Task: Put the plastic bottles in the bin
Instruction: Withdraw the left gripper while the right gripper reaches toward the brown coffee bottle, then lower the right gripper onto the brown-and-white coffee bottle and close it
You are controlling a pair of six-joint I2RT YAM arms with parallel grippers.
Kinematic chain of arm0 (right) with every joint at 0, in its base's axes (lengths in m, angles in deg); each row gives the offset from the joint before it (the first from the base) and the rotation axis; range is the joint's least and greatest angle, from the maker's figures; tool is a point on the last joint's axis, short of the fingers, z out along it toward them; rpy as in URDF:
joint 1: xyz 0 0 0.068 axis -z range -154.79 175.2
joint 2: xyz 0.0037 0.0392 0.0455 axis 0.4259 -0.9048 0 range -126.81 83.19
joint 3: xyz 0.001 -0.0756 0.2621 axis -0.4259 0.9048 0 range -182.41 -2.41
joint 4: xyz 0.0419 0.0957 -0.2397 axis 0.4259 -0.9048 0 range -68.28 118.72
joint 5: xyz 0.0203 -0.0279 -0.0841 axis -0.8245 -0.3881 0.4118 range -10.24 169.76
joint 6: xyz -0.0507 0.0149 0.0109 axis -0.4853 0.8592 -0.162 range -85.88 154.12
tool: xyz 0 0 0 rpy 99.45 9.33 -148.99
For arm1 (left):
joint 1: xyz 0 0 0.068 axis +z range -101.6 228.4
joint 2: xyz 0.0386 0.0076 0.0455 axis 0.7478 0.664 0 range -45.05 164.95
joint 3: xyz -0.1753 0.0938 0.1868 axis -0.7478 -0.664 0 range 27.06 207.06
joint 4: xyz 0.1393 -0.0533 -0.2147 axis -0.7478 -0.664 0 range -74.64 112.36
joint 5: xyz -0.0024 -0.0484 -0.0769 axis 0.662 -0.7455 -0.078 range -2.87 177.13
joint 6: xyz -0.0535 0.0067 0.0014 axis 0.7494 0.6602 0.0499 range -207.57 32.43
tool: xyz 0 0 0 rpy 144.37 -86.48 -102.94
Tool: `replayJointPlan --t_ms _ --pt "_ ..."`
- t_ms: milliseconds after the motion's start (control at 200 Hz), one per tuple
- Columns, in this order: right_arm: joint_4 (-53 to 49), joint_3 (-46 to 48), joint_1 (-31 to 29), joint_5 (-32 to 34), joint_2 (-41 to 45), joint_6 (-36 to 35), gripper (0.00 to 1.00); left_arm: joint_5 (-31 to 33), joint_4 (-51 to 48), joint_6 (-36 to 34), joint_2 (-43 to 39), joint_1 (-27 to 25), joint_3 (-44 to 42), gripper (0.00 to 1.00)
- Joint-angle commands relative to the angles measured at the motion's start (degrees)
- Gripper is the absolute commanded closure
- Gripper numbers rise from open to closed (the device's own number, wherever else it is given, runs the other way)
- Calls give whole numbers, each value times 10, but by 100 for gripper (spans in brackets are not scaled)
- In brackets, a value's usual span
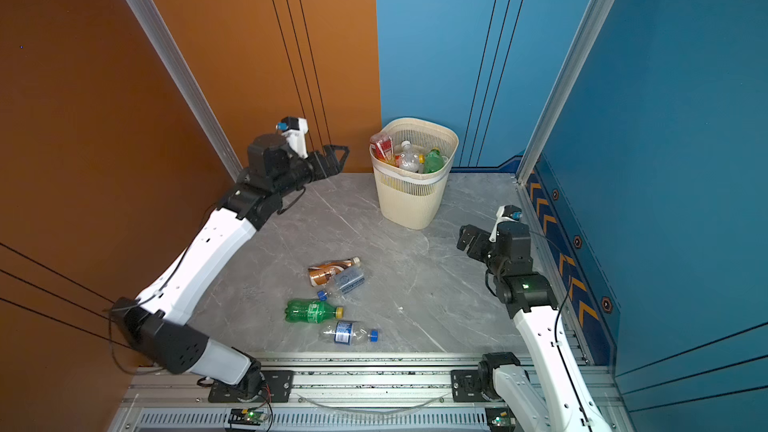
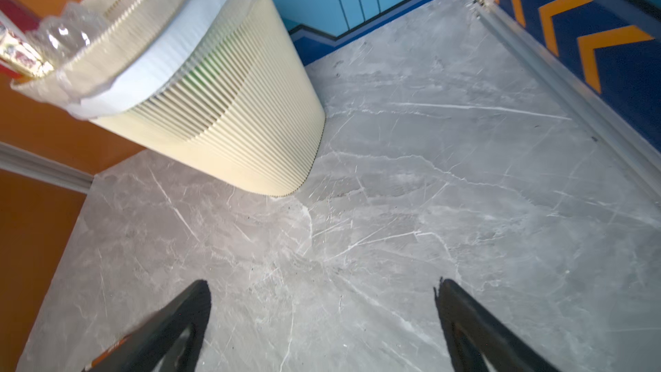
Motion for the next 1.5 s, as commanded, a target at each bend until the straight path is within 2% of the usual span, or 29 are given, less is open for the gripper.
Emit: replayJointPlan --t_ms 0,130,235,466,651,1041,1497 --pt "14 -9 -54 -5 -25 -17 0 71 21 2 -66 11 -144 2" --pt "20 -29 -150 -3 -77 -48 0 83 -7 40 -161 37 -300 2" --pt "24 -46 -230 -3 -117 -91 0 111 -35 51 -228 53 -374 2" --pt "52 -82 -358 -19 -207 -192 0 114 -69 74 -324 95 -448 2" --pt "73 -124 -415 -46 -286 -243 0 114 -90 74 -368 113 -470 2" --pt "81 -269 -477 -55 -498 -311 0 100 -116 85 -447 167 -505 2" --pt "35 -420 -484 -46 -673 -352 0 77 -121 96 -496 206 -524 2"
